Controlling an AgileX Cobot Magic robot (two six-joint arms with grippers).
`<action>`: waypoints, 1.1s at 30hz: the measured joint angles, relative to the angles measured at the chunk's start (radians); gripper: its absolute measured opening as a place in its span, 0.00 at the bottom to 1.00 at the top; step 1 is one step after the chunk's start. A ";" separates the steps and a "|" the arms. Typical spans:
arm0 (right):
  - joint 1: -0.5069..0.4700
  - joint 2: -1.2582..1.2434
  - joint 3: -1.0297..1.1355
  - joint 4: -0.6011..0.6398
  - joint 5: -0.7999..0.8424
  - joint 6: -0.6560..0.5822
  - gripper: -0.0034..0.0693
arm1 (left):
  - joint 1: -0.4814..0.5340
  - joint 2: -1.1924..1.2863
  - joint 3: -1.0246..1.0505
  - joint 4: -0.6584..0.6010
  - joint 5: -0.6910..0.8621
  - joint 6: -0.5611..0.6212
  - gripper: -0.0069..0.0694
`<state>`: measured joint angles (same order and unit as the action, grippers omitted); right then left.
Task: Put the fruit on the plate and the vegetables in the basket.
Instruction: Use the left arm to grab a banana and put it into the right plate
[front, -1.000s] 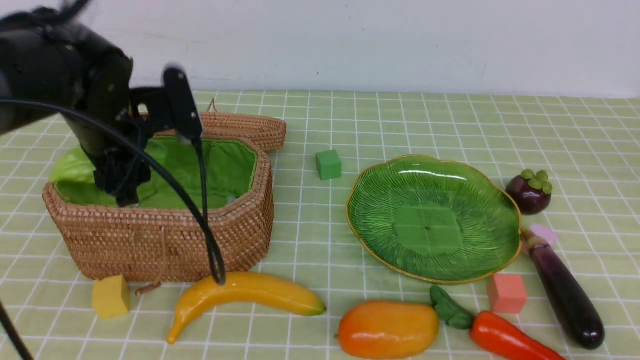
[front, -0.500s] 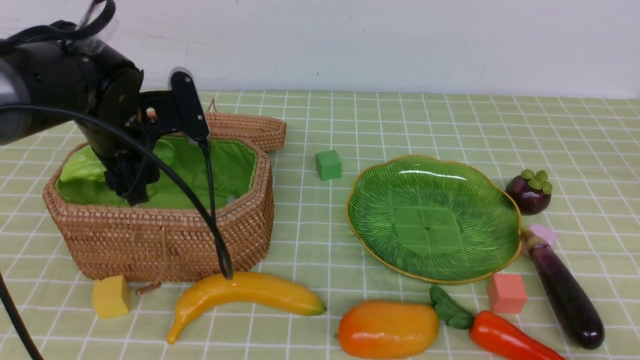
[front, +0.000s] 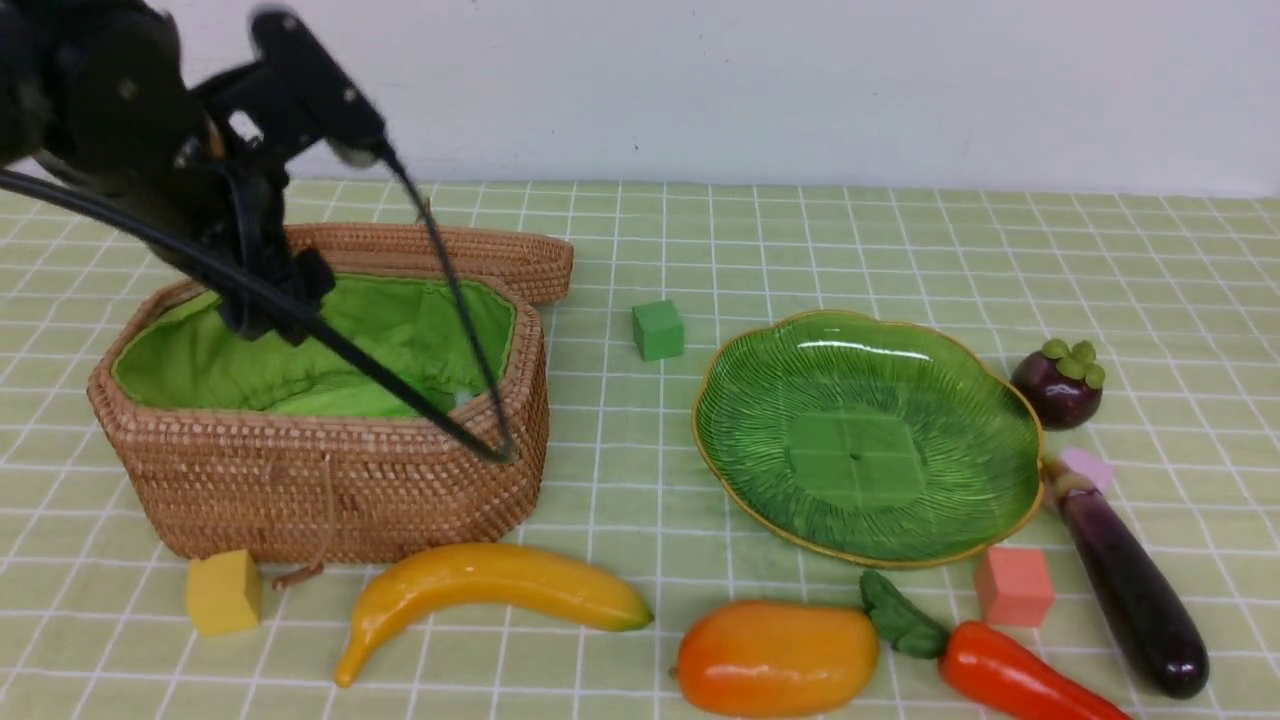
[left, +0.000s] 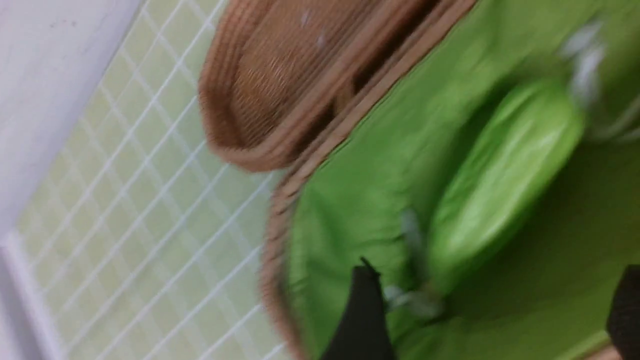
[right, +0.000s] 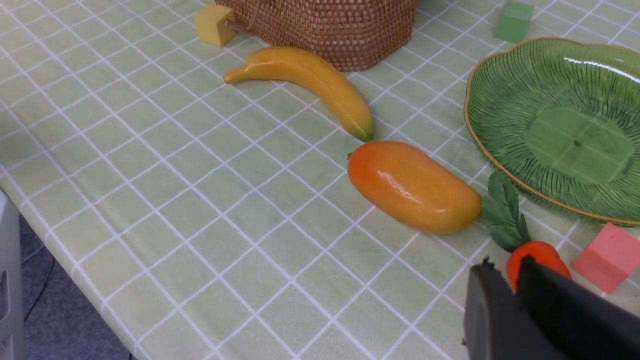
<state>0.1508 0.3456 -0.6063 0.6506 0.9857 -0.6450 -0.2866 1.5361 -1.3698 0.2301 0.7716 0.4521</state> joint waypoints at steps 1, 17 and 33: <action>0.000 0.000 0.000 0.000 0.001 0.000 0.17 | -0.044 -0.031 0.012 -0.057 0.008 0.042 0.68; 0.000 0.000 0.000 0.000 0.020 0.000 0.18 | -0.516 0.120 0.126 -0.172 0.057 0.400 0.35; 0.000 0.000 0.000 0.000 0.023 0.000 0.20 | -0.516 0.331 0.128 0.095 -0.068 0.308 0.82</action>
<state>0.1508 0.3456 -0.6063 0.6510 1.0088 -0.6450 -0.8023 1.8671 -1.2415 0.3246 0.7033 0.7604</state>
